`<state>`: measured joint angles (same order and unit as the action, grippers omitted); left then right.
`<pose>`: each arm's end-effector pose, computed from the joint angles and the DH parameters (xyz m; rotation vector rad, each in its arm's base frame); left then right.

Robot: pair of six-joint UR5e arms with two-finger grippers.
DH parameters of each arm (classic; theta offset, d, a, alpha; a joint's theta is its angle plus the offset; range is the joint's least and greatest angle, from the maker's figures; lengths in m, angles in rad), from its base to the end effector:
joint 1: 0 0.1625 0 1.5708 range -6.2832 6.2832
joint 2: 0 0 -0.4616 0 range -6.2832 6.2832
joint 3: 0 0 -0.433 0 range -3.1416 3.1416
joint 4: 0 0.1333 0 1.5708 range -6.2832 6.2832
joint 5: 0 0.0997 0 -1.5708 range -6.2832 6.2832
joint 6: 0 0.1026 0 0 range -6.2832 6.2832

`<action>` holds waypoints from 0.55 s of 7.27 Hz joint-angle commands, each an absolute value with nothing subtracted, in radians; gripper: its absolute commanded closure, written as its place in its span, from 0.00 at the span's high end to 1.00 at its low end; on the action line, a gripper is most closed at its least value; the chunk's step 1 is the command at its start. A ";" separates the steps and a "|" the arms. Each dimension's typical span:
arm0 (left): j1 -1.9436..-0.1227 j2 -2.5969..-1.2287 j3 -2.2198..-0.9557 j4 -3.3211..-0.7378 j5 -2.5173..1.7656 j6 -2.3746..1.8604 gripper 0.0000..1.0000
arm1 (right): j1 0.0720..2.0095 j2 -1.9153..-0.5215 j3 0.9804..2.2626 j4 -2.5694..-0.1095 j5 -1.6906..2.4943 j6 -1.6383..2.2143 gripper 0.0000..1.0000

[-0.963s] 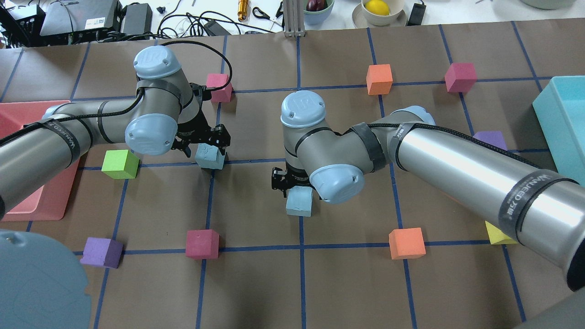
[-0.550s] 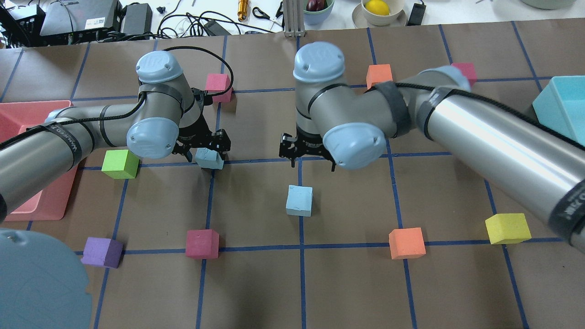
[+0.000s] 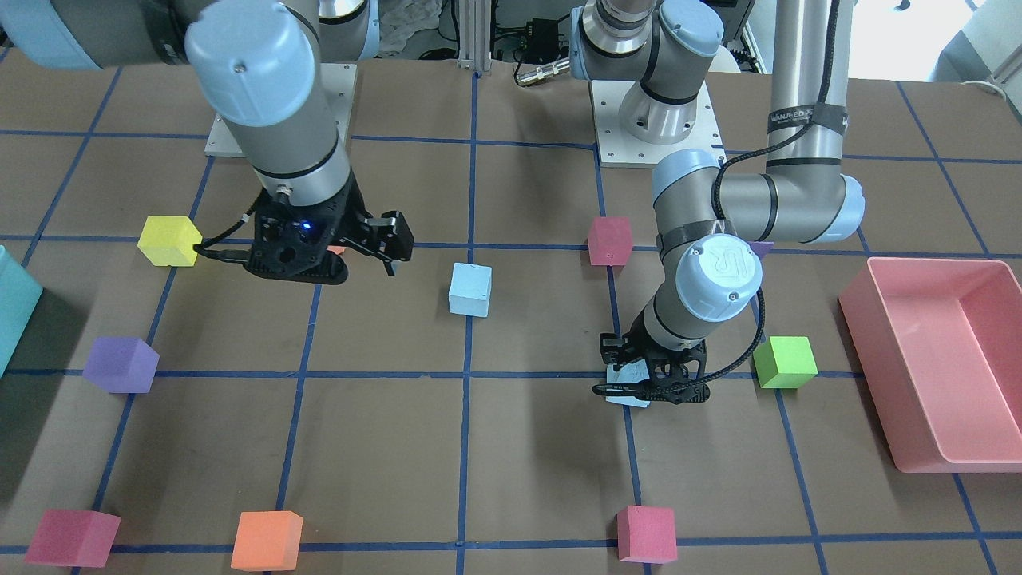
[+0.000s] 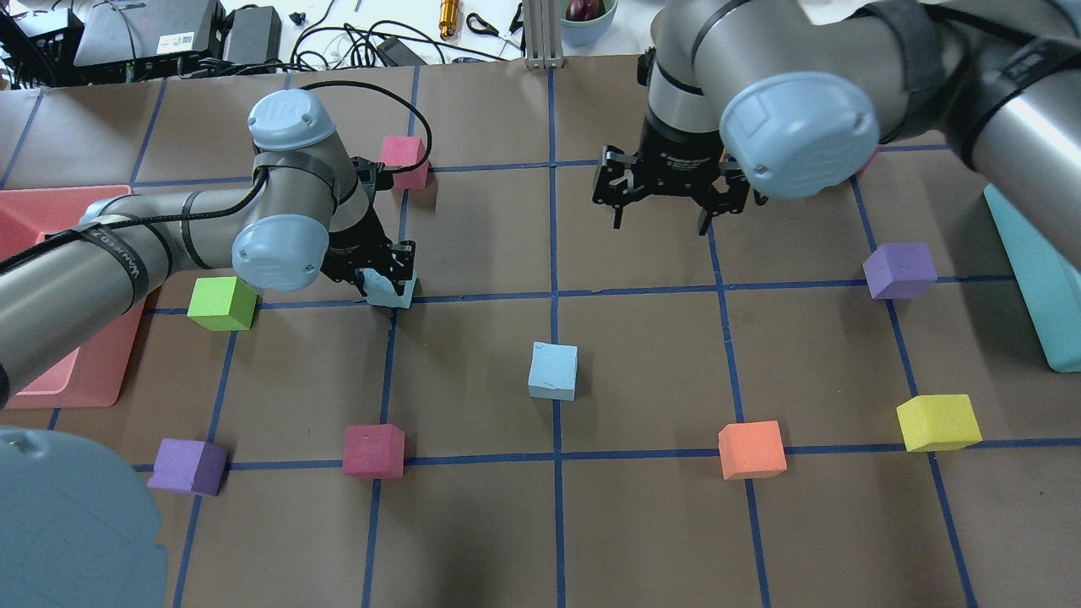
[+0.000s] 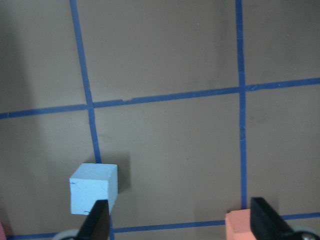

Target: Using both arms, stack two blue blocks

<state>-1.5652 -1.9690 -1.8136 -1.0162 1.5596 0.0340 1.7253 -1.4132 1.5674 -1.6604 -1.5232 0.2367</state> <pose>-0.1310 -0.6173 0.2182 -0.0436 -3.1255 -0.1348 0.2278 -0.5649 0.4432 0.1300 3.1027 0.1128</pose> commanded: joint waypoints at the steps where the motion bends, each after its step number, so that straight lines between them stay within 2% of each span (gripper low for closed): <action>1: -1.609 -1.918 -1.802 -1.026 1.519 0.018 0.12 | 1.646 -1.497 1.565 -1.518 -1.586 0.038 1.00; 4: -1.771 -1.818 -1.809 -1.107 1.496 -0.186 0.13 | 1.635 -1.560 1.557 -1.465 -1.589 0.029 1.00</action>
